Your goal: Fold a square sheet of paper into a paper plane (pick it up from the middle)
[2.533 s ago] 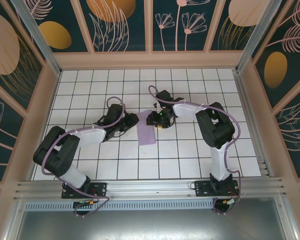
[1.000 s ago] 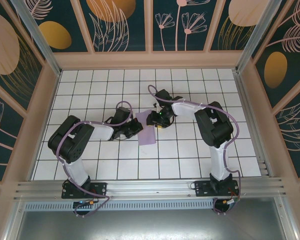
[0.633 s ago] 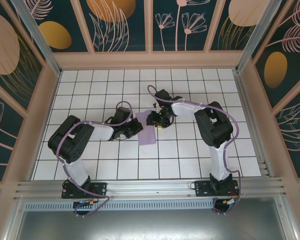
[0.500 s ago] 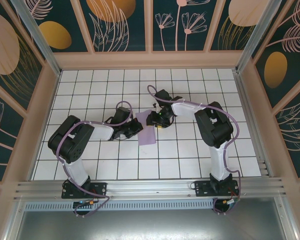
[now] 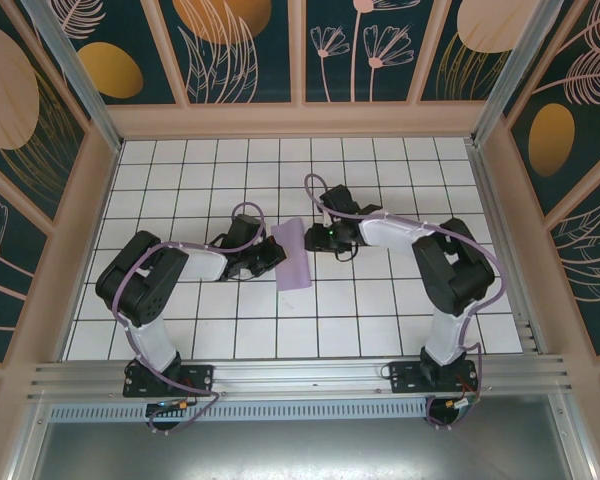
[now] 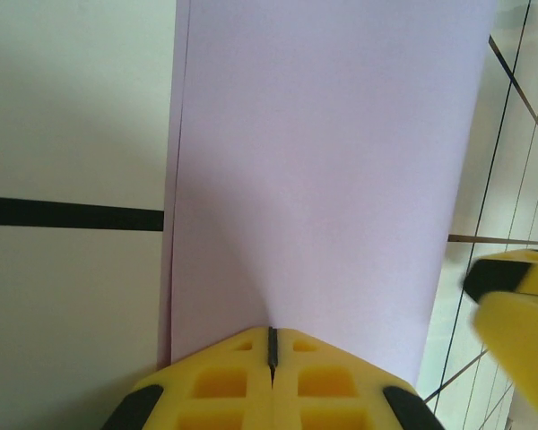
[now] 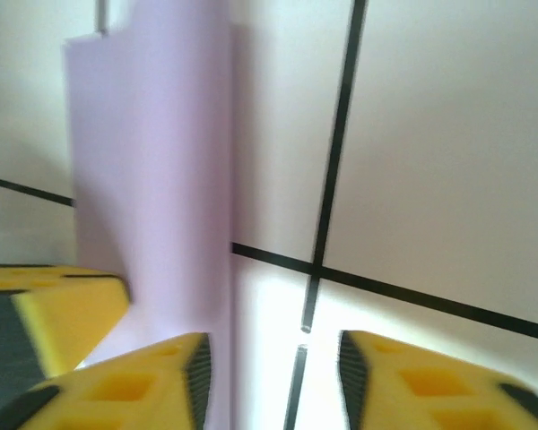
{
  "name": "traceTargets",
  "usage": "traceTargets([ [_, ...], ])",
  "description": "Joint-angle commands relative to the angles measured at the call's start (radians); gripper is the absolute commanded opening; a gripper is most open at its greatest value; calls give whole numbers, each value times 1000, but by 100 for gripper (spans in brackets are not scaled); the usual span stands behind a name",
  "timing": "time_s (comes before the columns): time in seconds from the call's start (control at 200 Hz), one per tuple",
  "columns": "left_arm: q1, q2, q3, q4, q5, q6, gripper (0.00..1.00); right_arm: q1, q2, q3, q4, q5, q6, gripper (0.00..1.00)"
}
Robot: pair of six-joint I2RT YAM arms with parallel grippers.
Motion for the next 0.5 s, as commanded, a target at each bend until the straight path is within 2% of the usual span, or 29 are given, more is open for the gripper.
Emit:
traceTargets([
  [0.0, -6, 70, -42, -160, -49, 27, 0, 21, -59, -16, 81, -43, 46, 30],
  [0.08, -5, 71, -42, -162, -49, 27, 0, 37, -56, -12, 124, -97, 66, 16],
  [0.23, -5, 79, -41, -163, -47, 24, 0, 52, 35, 50, 98, -129, 80, 3],
  [0.495, -6, 87, -36, -173, -44, 21, 0, 53, 161, 100, 71, -193, 62, 0],
])
